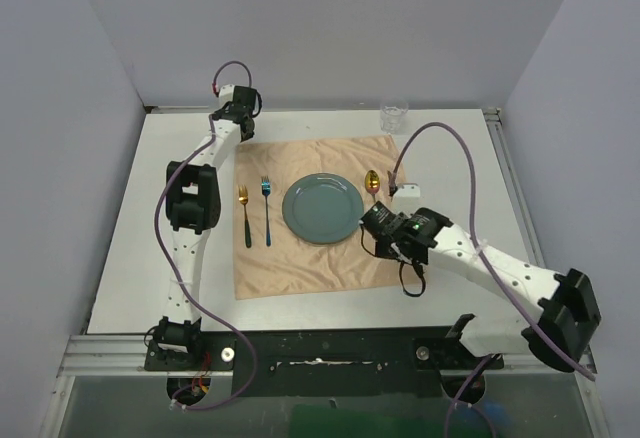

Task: Set the dinner table for one person
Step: Adjust the napkin at the center of the board.

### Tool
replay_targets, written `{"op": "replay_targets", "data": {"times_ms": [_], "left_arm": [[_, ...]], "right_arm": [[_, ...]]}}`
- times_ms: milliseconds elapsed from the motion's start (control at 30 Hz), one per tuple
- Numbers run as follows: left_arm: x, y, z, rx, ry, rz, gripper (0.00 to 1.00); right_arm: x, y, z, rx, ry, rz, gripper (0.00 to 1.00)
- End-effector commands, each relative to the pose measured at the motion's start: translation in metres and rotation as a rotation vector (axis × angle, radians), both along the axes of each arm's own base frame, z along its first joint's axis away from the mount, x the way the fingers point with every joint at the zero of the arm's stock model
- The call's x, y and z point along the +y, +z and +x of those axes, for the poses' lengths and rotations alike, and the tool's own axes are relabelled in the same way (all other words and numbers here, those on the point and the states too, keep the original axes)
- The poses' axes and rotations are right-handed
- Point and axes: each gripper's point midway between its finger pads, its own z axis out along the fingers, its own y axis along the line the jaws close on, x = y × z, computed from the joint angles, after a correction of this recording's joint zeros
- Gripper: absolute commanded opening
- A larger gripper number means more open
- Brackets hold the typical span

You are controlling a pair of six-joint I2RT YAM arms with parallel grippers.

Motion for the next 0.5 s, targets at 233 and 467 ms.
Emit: {"op": "replay_targets", "data": {"times_ms": [233,467], "left_arm": [[0.009,0.005,0.011,-0.014,0.006,0.047,0.31],[0.010,-0.001,-0.001,0.014,0.026,0.040,0.31]], "right_arm": [[-0.022,0.138,0.019,-0.584,-0.058,0.332,0.59],[-0.039,0.151,0.018,-0.634,-0.088,0.291,0.61]]}}
